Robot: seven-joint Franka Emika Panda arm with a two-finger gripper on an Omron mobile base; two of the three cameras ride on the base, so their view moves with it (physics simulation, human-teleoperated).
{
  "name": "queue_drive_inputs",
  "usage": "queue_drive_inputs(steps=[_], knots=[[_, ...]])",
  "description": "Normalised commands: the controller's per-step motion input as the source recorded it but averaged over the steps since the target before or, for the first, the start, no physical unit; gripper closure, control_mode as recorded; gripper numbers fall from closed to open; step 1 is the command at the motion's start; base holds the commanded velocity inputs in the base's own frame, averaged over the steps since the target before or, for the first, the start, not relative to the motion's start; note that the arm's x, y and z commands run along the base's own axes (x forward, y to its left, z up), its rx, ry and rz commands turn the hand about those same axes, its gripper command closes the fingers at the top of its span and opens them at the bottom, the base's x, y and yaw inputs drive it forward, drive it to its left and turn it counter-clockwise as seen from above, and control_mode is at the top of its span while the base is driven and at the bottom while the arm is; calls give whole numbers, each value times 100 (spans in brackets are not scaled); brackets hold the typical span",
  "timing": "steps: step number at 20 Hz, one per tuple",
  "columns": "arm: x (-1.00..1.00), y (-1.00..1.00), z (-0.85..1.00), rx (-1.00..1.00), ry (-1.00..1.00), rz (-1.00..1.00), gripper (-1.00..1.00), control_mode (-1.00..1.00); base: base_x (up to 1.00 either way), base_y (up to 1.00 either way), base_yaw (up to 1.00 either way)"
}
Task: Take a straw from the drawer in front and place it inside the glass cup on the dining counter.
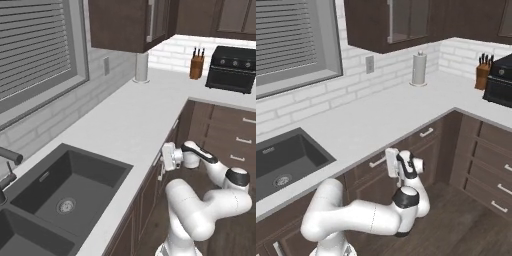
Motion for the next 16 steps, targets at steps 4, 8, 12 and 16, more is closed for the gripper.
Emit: queue_drive_inputs(steps=[4, 8, 12, 16], knots=[[0, 55, -30, 0, -7, 0, 100, -100, 0, 0, 0], [-13, 30, -4, 2, -14, 1, 100, -100, 0, 0, 0], [-34, -3, 0, 7, -18, 6, 100, -100, 0, 0, 0], [-57, -55, 0, 11, -11, 15, 100, -100, 0, 0, 0]])
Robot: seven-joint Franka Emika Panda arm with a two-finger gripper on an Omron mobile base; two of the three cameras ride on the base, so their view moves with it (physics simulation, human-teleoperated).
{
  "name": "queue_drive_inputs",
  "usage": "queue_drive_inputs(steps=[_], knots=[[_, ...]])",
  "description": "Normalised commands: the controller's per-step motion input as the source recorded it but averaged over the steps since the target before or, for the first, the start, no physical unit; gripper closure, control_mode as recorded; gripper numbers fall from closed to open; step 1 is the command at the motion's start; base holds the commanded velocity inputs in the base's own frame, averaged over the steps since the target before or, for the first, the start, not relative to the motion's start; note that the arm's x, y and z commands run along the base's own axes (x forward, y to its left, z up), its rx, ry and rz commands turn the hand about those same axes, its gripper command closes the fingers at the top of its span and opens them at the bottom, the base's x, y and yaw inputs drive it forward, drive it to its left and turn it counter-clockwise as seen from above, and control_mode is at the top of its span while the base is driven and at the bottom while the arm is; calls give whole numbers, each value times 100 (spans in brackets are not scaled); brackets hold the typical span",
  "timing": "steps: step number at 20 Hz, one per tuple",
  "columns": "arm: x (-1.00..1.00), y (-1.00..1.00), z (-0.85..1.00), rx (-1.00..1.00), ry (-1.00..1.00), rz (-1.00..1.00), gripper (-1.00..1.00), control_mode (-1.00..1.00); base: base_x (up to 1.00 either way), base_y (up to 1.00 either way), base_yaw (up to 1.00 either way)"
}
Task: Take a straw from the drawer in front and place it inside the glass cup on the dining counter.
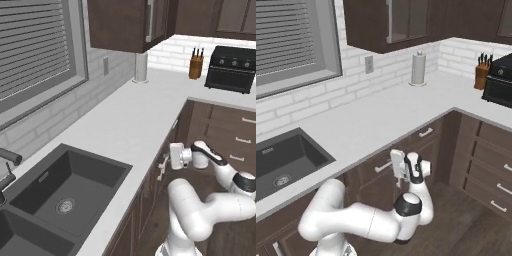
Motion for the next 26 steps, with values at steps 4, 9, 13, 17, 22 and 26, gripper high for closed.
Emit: queue_drive_inputs(steps=[4, 9, 13, 17, 22, 26], knots=[[-58, -68, 1, 8, -1, 13, 100, -100, 0, 0, 0], [-68, -66, 0, 8, -7, 12, 100, -100, 0, 0, 0], [-70, -62, 0, 9, -9, 6, 100, -100, 0, 0, 0], [-12, -10, -26, -9, 3, 0, -100, -100, 0, 0, 0], [-83, -10, -19, -1, -25, -1, -100, -100, 0, 0, 0], [-65, -28, 46, -4, -30, -2, -100, -100, 0, 0, 0]])
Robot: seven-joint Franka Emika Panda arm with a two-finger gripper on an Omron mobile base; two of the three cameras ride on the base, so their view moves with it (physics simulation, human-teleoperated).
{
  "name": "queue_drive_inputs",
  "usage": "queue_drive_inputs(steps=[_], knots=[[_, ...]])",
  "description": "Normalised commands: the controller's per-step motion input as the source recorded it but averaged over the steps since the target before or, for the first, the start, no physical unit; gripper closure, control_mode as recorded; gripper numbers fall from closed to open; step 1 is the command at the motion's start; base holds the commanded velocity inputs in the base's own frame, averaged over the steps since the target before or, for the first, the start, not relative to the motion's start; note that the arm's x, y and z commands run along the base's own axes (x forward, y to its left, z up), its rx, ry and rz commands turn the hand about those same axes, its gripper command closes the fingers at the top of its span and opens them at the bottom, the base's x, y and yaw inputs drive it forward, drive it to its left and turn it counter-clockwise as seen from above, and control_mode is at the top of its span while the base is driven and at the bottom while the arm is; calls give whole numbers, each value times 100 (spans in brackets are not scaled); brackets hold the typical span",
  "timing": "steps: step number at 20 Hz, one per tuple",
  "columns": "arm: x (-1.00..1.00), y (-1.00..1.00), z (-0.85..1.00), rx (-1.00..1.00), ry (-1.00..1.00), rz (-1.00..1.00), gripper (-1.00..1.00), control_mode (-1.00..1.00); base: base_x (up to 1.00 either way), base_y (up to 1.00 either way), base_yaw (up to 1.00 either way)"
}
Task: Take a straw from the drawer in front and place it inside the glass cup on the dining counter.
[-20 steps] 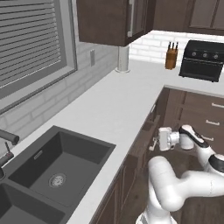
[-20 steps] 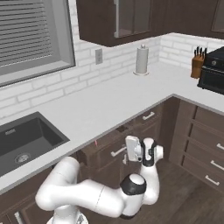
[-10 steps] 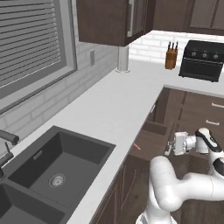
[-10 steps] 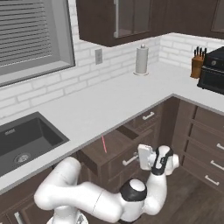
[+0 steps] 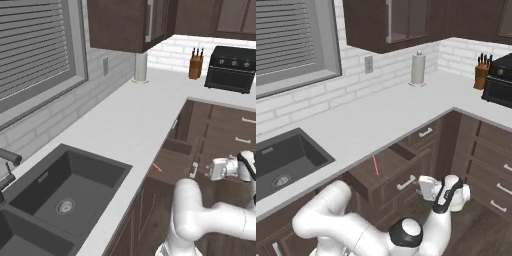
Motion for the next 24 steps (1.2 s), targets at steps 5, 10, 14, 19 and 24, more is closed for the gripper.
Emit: queue_drive_inputs(steps=[5, 10, 14, 19, 24], knots=[[-10, 11, 100, -24, -14, -2, -100, -100, 0, 0, 0], [15, 41, 100, -41, -7, 0, -100, -100, 0, 0, 0], [15, 45, 100, -44, -13, 3, -100, -100, 0, 0, 0], [24, 54, 61, -37, 3, 0, -100, -100, 0, 0, 0], [56, 56, -21, -30, 35, 0, -100, -100, 0, 0, 0]])
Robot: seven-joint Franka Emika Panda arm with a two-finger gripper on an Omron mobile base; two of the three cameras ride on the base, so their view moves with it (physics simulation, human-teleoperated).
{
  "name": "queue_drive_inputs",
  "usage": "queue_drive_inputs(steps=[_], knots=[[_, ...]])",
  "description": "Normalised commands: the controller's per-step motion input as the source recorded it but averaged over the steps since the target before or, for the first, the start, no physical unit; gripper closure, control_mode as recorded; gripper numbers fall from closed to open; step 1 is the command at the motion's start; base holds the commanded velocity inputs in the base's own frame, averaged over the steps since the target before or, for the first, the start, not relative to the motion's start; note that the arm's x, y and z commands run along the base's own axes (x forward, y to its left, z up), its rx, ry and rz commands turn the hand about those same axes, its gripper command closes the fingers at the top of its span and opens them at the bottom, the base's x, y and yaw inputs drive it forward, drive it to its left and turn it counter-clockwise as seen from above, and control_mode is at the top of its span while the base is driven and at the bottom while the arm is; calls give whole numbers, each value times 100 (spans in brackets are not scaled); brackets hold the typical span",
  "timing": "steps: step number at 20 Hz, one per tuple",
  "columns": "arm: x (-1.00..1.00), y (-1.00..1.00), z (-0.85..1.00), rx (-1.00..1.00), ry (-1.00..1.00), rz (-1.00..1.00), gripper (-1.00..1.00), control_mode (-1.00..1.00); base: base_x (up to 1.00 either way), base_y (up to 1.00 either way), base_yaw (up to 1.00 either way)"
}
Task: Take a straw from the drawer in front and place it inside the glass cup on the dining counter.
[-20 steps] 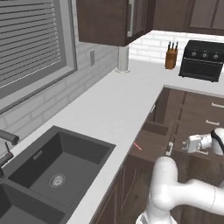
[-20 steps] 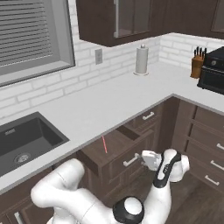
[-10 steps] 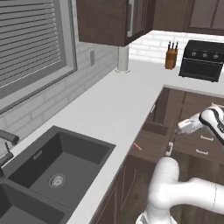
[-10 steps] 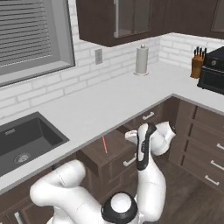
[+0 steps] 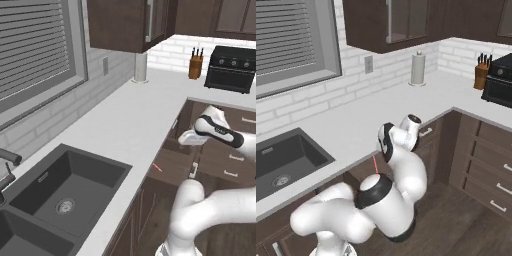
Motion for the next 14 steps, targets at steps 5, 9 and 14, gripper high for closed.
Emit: queue_drive_inputs(steps=[5, 9, 14], knots=[[17, 22, -43, -30, 17, 3, -100, -100, 0, 0, 0], [0, 0, -35, -15, -2, 11, -100, -100, 0, 0, 0], [0, 0, -47, -3, 0, 8, -100, -100, 0, 0, 0]])
